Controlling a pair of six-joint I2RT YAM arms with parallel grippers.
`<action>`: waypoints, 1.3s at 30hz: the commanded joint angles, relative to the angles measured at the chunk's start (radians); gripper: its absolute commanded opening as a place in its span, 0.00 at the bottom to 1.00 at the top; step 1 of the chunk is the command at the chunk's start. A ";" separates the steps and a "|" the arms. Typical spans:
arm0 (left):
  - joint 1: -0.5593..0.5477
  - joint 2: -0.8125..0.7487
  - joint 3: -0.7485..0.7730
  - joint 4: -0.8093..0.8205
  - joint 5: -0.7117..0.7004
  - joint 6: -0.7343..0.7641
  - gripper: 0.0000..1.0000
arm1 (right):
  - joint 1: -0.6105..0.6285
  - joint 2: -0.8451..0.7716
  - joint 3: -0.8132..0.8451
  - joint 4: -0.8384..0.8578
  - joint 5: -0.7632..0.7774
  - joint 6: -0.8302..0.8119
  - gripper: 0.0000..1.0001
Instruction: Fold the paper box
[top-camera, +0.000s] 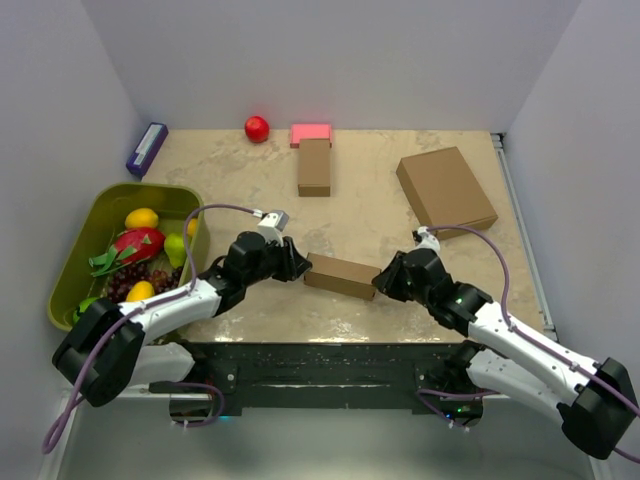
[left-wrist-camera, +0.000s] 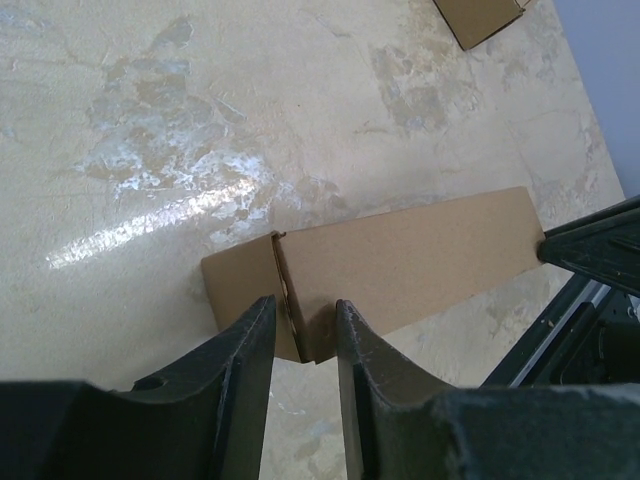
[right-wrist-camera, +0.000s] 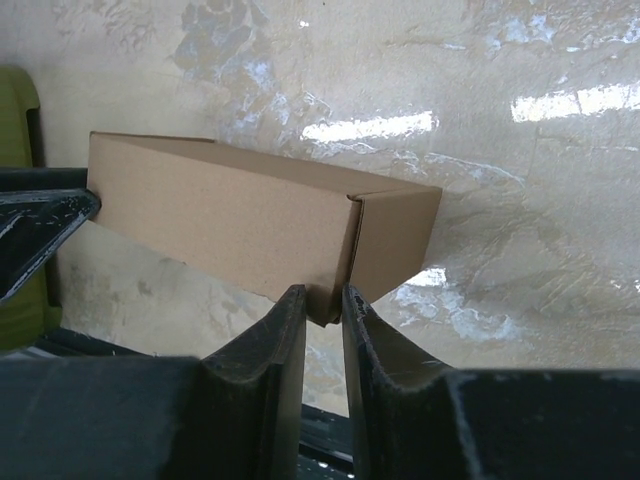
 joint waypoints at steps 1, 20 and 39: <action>-0.002 0.024 -0.036 -0.024 -0.023 0.014 0.31 | -0.002 0.002 -0.042 -0.043 0.041 0.003 0.20; -0.006 0.059 -0.058 -0.014 -0.017 0.027 0.15 | -0.002 0.007 -0.030 -0.096 0.052 -0.035 0.07; -0.002 0.039 0.149 -0.129 -0.074 0.122 0.39 | -0.057 0.156 0.174 -0.079 0.002 -0.181 0.37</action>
